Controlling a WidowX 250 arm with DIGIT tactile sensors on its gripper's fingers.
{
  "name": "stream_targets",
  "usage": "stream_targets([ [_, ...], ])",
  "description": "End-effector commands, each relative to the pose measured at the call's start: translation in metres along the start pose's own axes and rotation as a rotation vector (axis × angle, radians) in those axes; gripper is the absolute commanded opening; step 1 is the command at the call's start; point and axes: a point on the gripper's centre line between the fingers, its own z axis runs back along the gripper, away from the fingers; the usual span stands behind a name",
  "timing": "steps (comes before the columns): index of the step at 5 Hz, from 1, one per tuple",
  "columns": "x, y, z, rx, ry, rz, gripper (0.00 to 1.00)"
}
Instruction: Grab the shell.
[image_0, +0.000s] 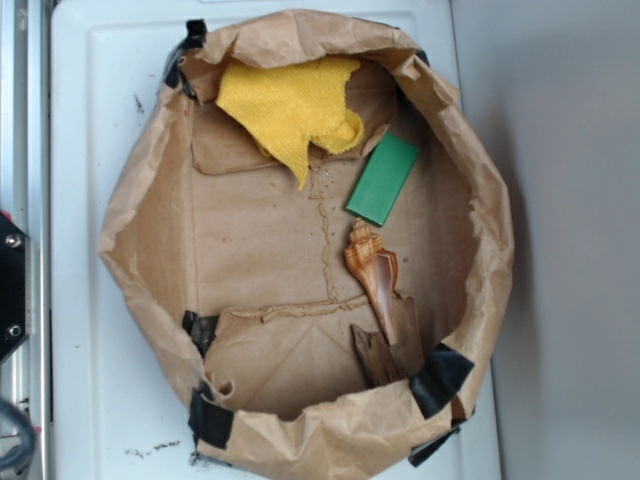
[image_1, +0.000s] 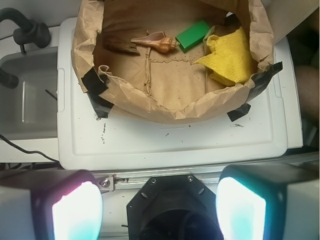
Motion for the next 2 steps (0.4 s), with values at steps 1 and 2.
stream_targets([
  [1,0.0,0.0,0.0,0.0,0.0,0.0,1.0],
  [2,0.045,0.002,-0.004,-0.034,-0.001,0.041,1.0],
])
